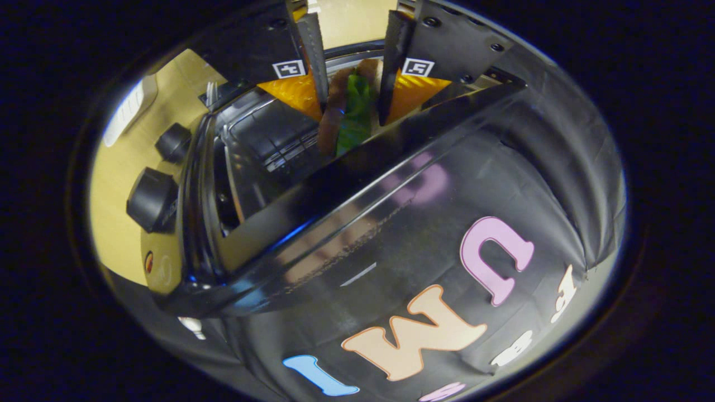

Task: Open the toaster oven, put the food inside, and close the toaster oven door.

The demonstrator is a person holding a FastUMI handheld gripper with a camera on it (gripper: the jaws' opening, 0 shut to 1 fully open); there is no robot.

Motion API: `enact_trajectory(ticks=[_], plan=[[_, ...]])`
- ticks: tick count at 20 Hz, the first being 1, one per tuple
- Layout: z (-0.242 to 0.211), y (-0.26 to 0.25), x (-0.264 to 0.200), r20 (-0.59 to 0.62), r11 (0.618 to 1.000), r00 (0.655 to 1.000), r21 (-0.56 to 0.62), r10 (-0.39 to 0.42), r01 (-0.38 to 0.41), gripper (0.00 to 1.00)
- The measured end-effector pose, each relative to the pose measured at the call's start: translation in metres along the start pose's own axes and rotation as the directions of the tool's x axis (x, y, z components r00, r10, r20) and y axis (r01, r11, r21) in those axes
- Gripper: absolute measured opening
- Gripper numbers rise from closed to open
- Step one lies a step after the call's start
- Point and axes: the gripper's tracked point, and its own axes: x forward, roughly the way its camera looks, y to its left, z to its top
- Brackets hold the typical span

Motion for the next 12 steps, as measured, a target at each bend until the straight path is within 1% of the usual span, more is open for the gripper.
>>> enact_trajectory(ticks=[1,2,3,4,6,7,10,12], plan=[[0.004,-0.001,-0.002,0.01,1.0,1.0,-0.012,-0.004,0.004,0.56],[0.006,-0.013,-0.002,0.033,0.996,0.998,-0.064,-0.062,0.064,0.64],[0.01,-0.015,-0.005,0.054,0.989,0.997,-0.13,-0.063,0.069,0.71],[0.01,-0.018,-0.01,0.062,0.978,0.994,-0.186,-0.087,0.097,0.79],[0.019,-0.016,-0.017,0.079,0.96,0.992,-0.256,-0.093,0.111,0.95],[0.021,-0.015,-0.021,0.079,0.953,0.992,-0.28,-0.094,0.113,1.0],[0.014,-0.012,-0.047,0.05,0.938,0.995,-0.333,-0.083,0.095,1.0],[0.008,-0.012,-0.073,0.021,0.928,0.997,-0.365,-0.075,0.077,0.99]])
